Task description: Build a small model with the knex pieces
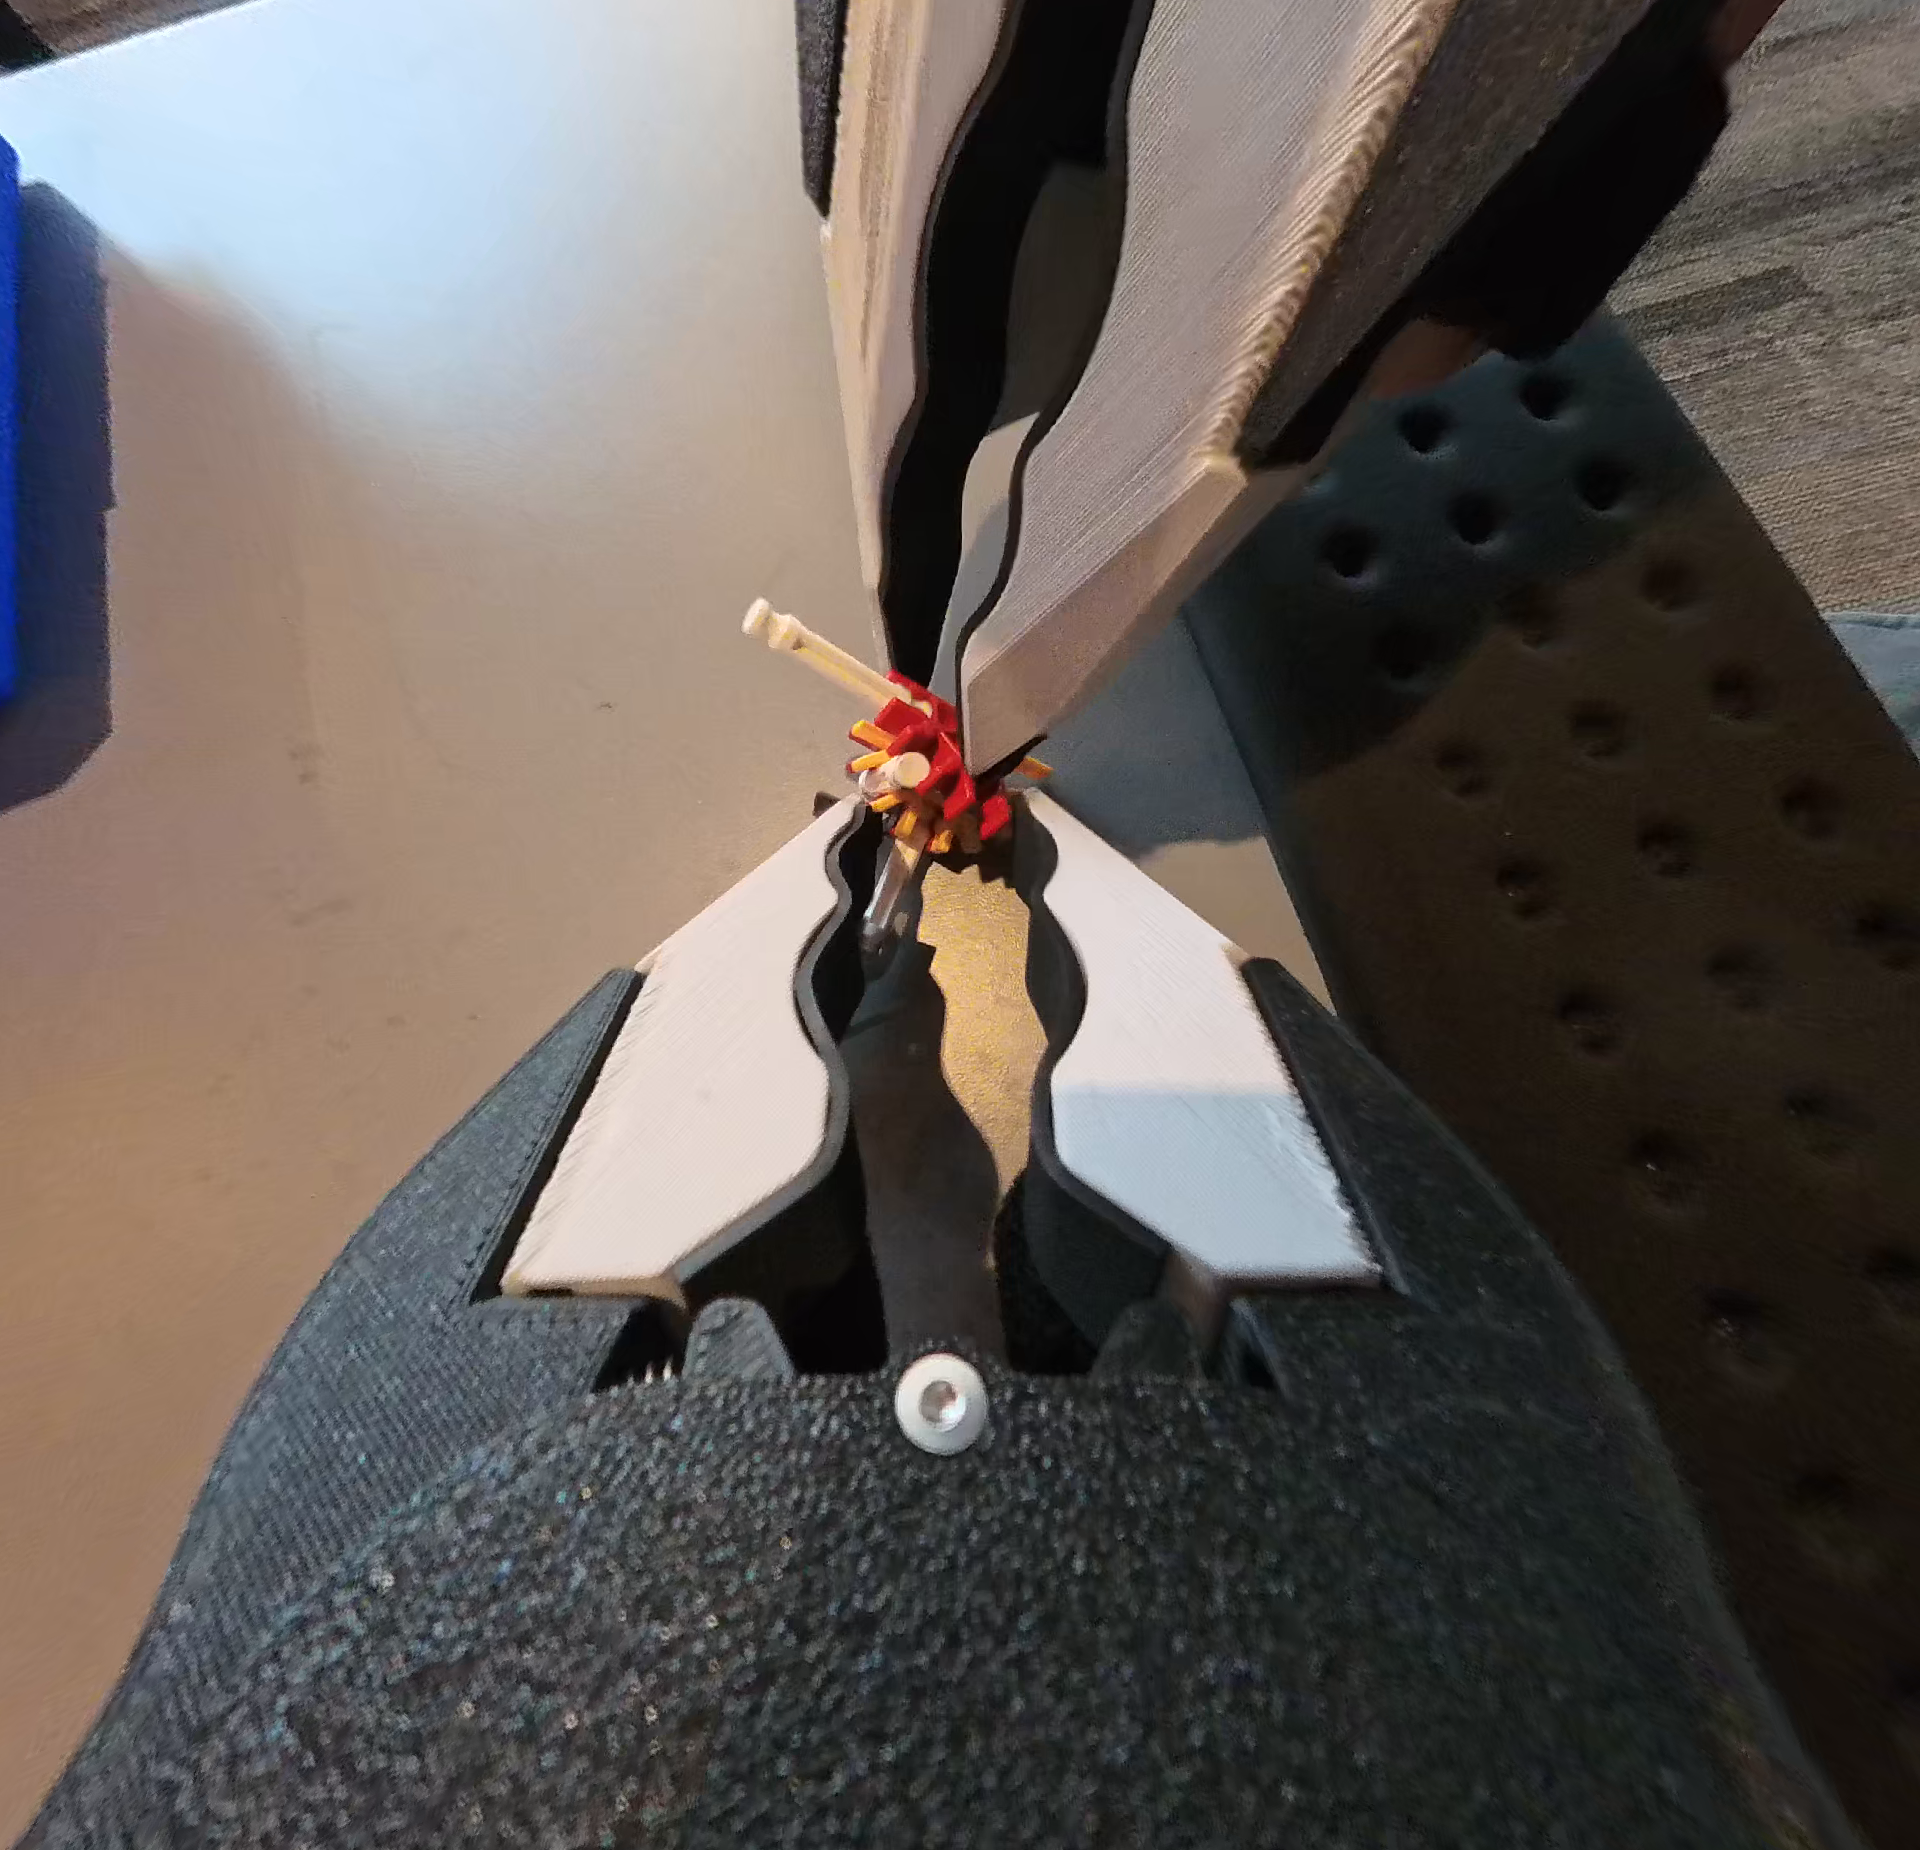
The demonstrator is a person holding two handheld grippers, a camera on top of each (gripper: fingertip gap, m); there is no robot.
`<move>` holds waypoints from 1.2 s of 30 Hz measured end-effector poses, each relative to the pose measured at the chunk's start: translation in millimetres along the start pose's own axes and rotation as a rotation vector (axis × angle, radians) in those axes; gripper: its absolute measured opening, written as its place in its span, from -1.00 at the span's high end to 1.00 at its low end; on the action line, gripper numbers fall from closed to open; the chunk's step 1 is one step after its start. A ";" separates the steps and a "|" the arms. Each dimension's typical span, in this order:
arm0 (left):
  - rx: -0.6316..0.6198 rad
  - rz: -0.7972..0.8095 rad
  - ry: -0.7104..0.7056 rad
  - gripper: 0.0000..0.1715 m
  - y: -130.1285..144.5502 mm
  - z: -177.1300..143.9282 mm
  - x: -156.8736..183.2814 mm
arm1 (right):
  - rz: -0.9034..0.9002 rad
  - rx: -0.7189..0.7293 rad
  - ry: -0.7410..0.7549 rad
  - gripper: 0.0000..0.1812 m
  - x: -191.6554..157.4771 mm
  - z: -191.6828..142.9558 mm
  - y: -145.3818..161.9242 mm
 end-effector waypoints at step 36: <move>-0.014 0.035 -0.076 0.73 -0.9 3.3 -6.2 | -0.135 -0.394 0.136 0.82 5.8 4.3 -8.2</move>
Point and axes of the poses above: each gripper's, where its closed fingertips meet, z out along the fingers, y out of its underside, x = y × z across the jaws, the point moved 2 cm from there along -z, back along the fingers, and after that the axes turned 9 degrees about z, right-handed, at the moved point
